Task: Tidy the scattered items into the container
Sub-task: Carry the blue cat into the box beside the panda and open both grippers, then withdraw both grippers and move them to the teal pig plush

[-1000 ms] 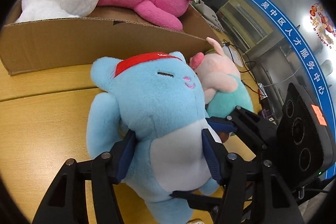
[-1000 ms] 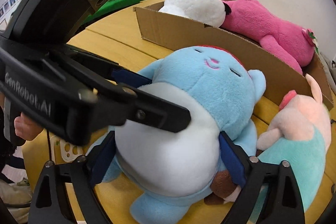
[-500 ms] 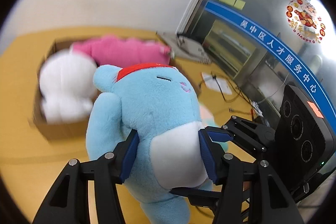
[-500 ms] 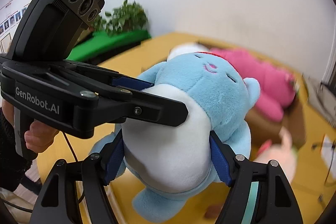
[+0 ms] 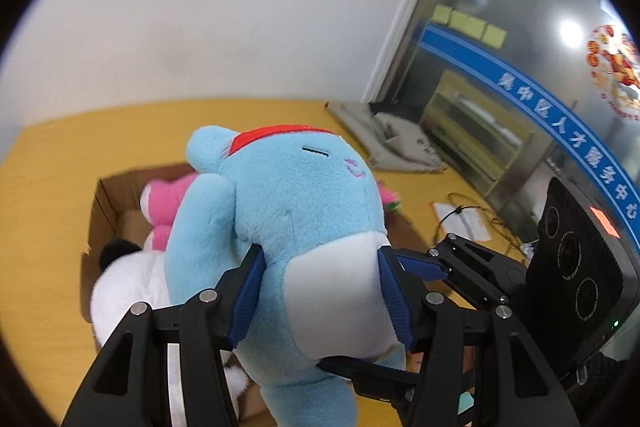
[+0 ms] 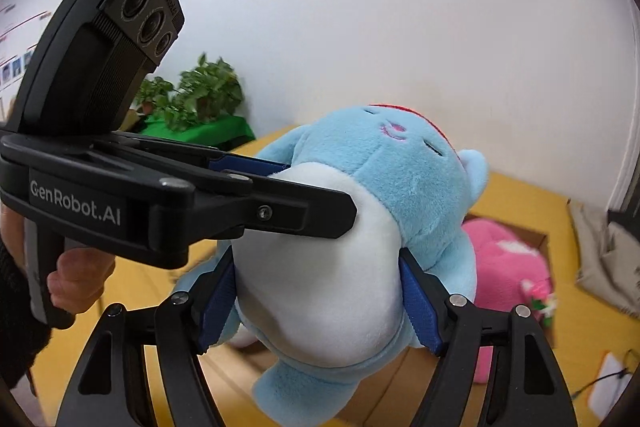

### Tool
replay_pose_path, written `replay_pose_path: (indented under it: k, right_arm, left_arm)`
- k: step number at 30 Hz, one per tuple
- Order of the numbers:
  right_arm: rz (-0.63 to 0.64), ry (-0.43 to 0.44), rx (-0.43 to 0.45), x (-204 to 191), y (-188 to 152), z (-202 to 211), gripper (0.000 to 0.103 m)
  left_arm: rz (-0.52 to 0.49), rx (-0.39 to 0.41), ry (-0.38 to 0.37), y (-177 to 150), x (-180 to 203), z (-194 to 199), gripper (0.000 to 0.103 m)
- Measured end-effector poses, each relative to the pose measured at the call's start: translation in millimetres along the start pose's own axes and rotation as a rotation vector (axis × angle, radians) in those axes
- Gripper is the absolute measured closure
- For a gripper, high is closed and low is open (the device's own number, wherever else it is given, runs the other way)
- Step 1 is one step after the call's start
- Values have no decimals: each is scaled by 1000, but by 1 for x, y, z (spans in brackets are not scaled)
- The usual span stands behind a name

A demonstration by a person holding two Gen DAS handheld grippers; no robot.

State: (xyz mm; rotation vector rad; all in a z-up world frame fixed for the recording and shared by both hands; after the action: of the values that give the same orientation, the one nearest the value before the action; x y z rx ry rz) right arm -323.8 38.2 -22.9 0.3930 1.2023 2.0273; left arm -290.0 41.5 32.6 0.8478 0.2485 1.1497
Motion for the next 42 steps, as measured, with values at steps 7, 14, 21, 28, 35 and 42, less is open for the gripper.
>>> replay_pose_path:
  k: [7,14,21,28,35,42]
  right_arm:
    - [-107,-41,-256,32,-87,-75,23]
    - [-181,0,-327,33,-97,-76,11]
    - [-278,9,-341,27,-119,-49,8]
    - [-341,-18,-346,22,-129,-46,8]
    - [-329,-55,-337,9,-134,-25,8]
    - [-275,-63,-274,4,-117,9,1]
  left_arm:
    - [18,-135,-20,-59,-9,-69,52]
    - [37,-139,8,-69,-7,-54,50]
    - [34,-99,115,-87,-10,-14,50]
    - [175,-162,99,-135,-26,-19,50]
    - [175,-172,127,-158,-30,-11,53]
    - [171,-59,159,-139,-18,32,42]
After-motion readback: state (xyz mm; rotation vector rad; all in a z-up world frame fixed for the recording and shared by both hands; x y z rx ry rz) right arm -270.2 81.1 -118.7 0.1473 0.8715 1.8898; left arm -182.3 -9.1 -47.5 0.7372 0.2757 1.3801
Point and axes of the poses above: each gripper's, at about its wrist camera, not at the fingertips, and z roughly against the way its jaws point, x to its right, y to its top, the point moved 10 cm from there along -z, roughly the way its jaws point, and after that the axes turned 6 degrees about y, right-handed, at the moved point
